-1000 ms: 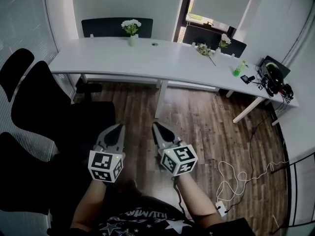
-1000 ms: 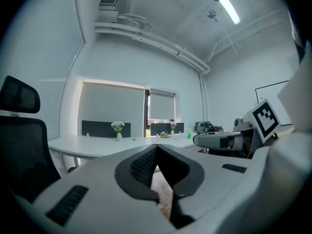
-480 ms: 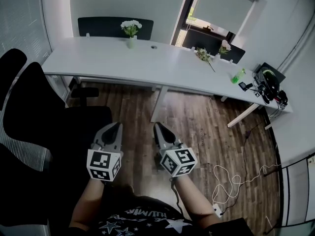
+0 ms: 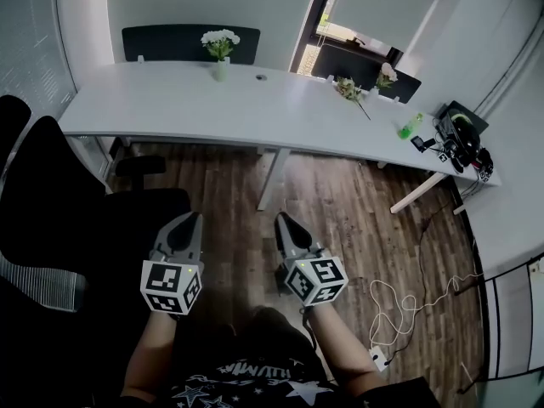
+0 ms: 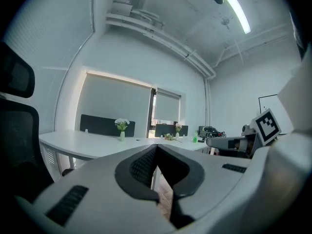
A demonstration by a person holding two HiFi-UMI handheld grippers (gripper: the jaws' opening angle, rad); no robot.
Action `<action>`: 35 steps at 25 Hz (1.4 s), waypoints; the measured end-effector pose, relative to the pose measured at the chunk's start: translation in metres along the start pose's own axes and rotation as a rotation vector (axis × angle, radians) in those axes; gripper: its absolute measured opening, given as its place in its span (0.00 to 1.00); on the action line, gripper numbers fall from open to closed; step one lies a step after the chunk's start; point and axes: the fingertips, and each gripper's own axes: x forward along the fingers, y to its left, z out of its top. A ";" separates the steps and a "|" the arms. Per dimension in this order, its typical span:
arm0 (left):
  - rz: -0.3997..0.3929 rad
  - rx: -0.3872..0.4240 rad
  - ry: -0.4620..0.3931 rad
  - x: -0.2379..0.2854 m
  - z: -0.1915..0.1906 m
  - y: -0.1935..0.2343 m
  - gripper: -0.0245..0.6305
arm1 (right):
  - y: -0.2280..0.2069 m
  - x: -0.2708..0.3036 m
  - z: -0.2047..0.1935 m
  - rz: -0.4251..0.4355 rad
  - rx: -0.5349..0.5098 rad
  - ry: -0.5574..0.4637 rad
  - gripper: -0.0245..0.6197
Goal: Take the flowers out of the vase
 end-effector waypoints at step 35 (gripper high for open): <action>0.118 -0.008 0.033 0.298 0.037 0.066 0.05 | -0.202 0.275 0.044 0.164 0.060 0.026 0.04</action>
